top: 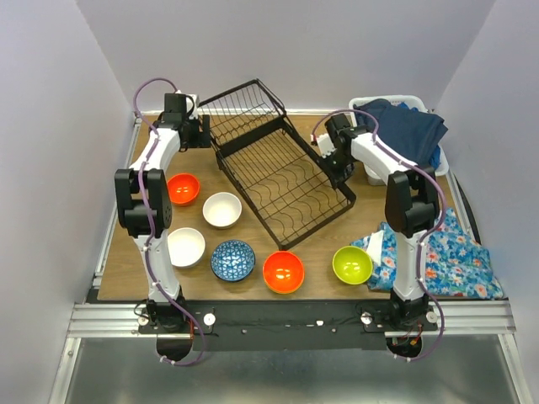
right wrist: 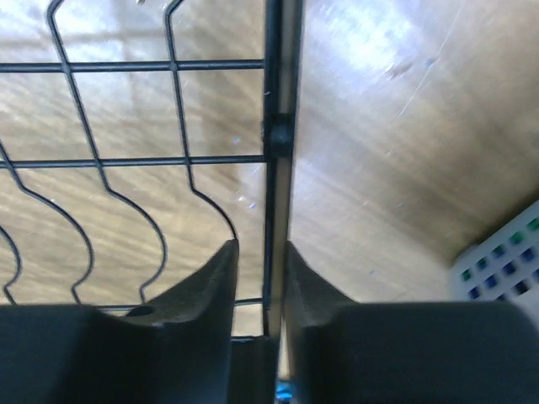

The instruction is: Load the bowls into the dish rack

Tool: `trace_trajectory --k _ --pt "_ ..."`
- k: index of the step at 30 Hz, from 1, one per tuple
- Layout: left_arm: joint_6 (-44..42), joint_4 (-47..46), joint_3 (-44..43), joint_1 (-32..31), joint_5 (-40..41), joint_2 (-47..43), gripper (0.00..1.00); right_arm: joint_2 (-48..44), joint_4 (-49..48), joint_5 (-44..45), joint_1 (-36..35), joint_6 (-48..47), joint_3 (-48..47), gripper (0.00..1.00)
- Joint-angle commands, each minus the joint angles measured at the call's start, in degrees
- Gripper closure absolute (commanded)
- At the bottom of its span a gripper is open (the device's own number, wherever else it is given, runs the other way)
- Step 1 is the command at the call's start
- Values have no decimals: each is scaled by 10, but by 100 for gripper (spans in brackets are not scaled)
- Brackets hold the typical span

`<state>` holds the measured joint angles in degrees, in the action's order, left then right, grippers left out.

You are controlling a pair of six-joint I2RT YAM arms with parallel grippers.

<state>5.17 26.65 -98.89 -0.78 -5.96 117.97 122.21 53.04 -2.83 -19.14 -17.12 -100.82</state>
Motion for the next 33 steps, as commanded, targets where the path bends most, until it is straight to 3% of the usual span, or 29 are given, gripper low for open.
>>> trace_trajectory --k 1,3,4,11,33 --pt "4 -40 -60 -62 -50 34 9 -44 -13 -33 -35 49 25 76" --pt "3 -38 -72 -68 -52 38 9 -61 -16 -31 -35 78 51 88" --pt "1 -37 -75 -74 -53 42 9 -66 -18 -31 -35 89 61 99" --pt "0 -41 -105 -102 -55 65 8 -87 -36 -44 -35 149 103 99" --pt "-31 -84 -239 -190 -10 174 2 -42 -50 43 -14 297 53 99"
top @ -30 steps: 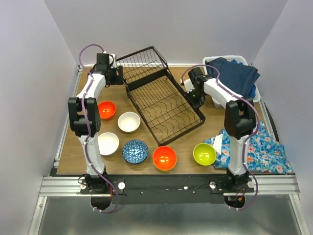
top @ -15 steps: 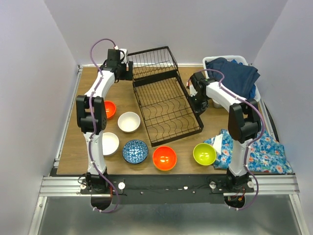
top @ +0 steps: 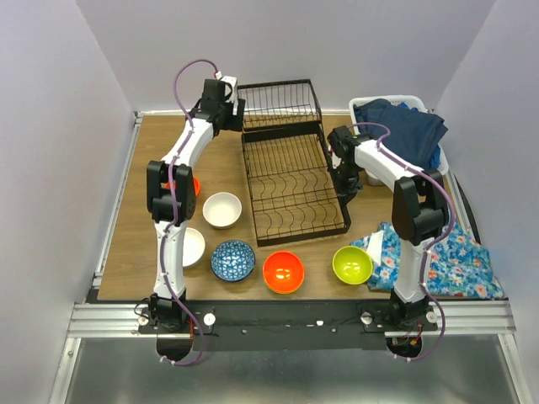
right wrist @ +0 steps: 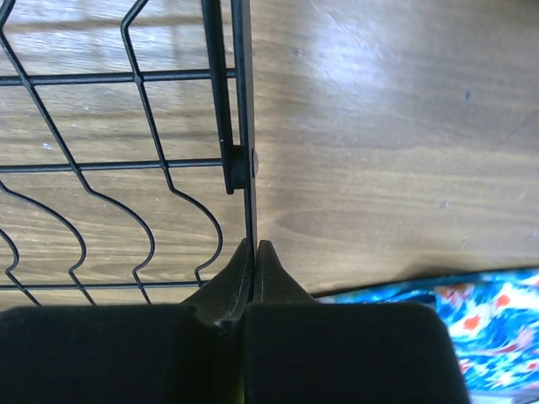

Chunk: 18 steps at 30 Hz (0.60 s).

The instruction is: Load the bowls into the dish rack

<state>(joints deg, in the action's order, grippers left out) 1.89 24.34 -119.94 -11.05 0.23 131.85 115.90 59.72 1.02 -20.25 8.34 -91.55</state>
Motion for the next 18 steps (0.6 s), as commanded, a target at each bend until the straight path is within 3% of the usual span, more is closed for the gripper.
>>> trace_trajectory --k 1,18 --pt "1 -61 -31 -90 -71 41 2 26 -117 5 -1 45 -47 99" --pt "-3 -71 -73 -122 -61 84 1 3 -116 20 12 83 -1 99"
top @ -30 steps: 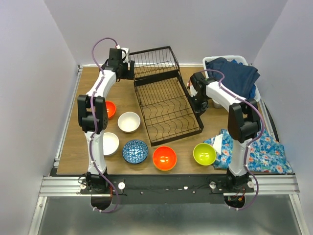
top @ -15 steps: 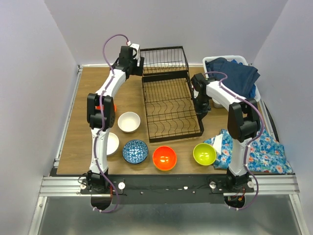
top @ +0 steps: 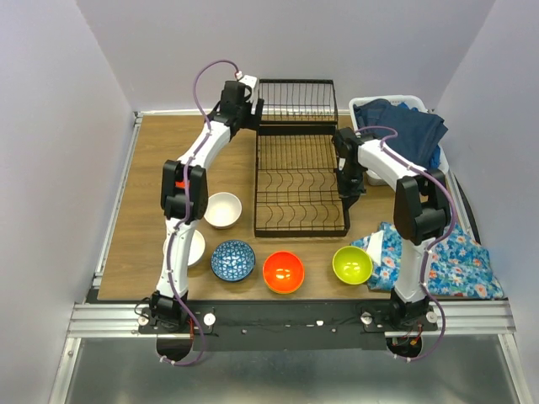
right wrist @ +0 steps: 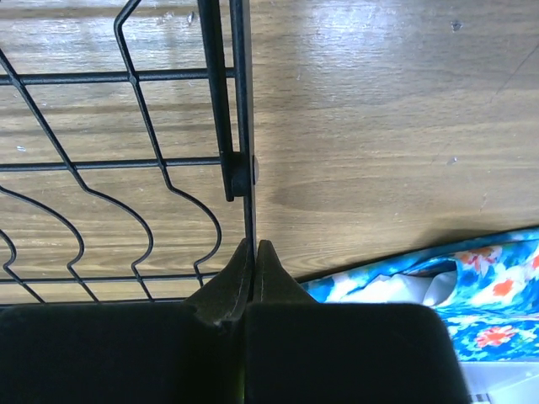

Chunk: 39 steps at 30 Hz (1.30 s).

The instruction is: Load the bowls into the dish rack

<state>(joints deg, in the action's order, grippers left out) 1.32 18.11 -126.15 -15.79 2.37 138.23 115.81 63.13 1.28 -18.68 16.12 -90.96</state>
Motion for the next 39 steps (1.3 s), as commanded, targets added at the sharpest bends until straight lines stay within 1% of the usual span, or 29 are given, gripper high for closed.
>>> trace_trajectory --k 1,6,8,11,16,20,21,22,23,25,26,28,29,32,36,37,39 --pt "3 -9 -8 -74 -80 16 1 6 -150 20 -3 1 -9 99" --pt "0 4 29 -71 -49 -12 1 0 -161 15 0 -26 -9 99" --pt "9 7 54 -67 -45 -44 1 -10 -166 21 0 -47 -8 99" --pt "25 7 120 -58 -50 -97 1 -23 -173 38 0 -78 -4 99" --pt "37 -38 255 -54 -45 -207 2 -48 -189 71 -1 -116 8 99" --pt "49 -42 318 -51 -28 -277 1 -60 -195 65 0 -137 12 99" --pt "47 -46 331 -50 -28 -291 1 -64 -197 65 -1 -141 13 98" --pt "44 -48 358 -50 -18 -319 1 -69 -198 62 0 -146 13 94" --pt "40 -50 371 -47 -3 -335 1 -73 -197 57 0 -150 11 83" --pt "31 -46 406 -43 11 -375 1 -82 -195 52 -1 -155 6 69" --pt "27 -42 417 -40 15 -388 1 -94 -190 52 -1 -156 4 59" --pt "24 -25 451 -29 20 -430 1 -111 -172 51 -1 -180 5 52" --pt "21 -21 464 -26 20 -447 1 -120 -166 45 -2 -183 10 46" --pt "4 -11 522 -22 18 -516 1 -164 -137 4 -1 -197 31 40" --pt "-24 11 587 -23 -23 -603 1 -230 -111 -10 -1 -194 102 38" --pt "-32 18 613 -23 -72 -640 1 -262 -111 -10 -1 -195 118 38" --pt "-73 42 642 -25 -123 -681 1 -295 -115 -10 -1 -195 144 37"
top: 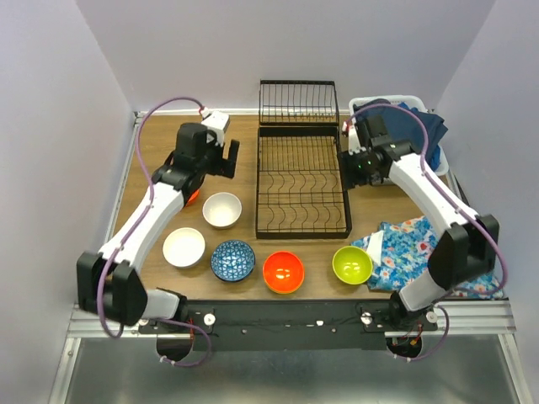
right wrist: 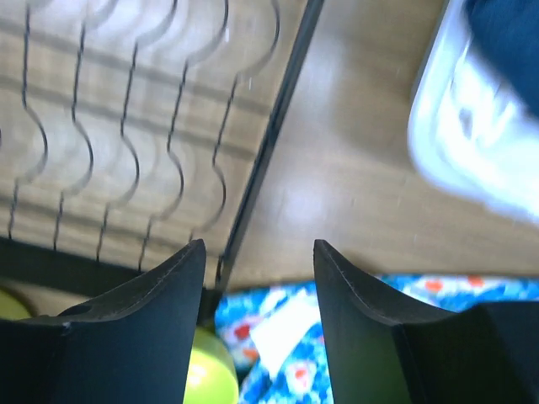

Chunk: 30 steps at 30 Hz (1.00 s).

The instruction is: Load the bowls into the dish rack

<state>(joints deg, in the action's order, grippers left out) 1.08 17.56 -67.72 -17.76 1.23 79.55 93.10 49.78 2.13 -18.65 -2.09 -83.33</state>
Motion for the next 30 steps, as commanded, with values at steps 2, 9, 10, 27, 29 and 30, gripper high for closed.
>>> trace_trajectory --k 2,9,10,27,29,30 --pt "-103 72 98 -10 -195 -155 1 -123 10 -18 -1 -19 113 37" --pt "-229 335 61 -96 -255 -211 8 -244 25 -86 50 -5 174 35" --pt "-251 352 48 -112 -245 -213 9 -256 36 -96 52 -36 166 35" --pt "-282 371 -165 -428 -94 43 11 -264 95 -209 306 78 -54 21" --pt "-269 359 -163 -451 -73 53 10 -234 96 -237 347 110 -92 17" --pt "-264 356 -162 -463 -41 58 8 -226 99 -270 363 122 -97 17"
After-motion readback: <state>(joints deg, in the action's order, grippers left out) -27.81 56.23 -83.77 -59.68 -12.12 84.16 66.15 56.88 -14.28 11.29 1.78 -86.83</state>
